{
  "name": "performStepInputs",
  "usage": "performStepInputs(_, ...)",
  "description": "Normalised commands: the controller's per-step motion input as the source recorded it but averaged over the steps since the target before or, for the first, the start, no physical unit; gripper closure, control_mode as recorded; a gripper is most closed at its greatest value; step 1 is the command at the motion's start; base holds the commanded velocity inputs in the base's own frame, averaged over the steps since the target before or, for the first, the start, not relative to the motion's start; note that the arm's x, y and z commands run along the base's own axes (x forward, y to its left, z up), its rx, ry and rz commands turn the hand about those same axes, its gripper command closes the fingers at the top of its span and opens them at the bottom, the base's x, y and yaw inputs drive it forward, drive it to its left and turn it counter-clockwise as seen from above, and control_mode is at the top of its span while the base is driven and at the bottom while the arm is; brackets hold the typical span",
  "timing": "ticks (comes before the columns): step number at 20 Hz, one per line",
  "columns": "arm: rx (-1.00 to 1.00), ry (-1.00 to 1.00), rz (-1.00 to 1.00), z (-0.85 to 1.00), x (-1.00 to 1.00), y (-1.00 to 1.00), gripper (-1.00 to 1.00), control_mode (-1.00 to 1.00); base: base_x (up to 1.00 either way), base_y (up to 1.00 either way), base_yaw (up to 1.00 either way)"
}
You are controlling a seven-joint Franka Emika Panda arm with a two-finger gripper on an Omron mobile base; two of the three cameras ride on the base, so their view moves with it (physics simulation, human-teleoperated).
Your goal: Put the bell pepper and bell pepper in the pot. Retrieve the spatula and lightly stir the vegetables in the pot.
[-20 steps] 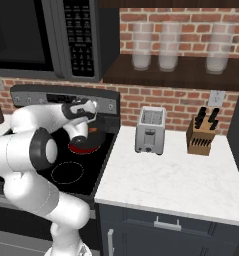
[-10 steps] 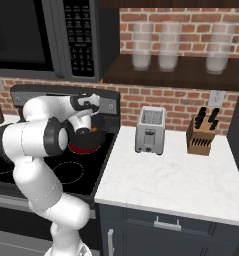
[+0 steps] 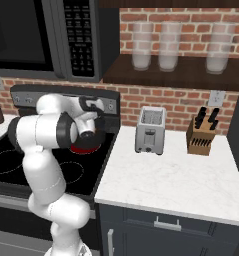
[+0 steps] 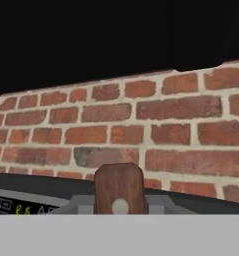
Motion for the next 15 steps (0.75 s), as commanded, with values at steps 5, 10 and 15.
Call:
performStepInputs(5, 0.00, -0.01, 0.01, -0.10, -0.68, -0.07, 1.00, -1.00, 0.00, 0.00, 0.00)
performStepInputs(10, 0.00, 0.00, 0.00, 0.02, -0.82, -0.09, 1.00, -1.00, 0.00, 0.00, 0.00)
performStepInputs(15, 0.00, 0.00, 0.00, 0.19, -0.16, 0.00, 1.00, -1.00, 0.00, 0.00, 0.00)
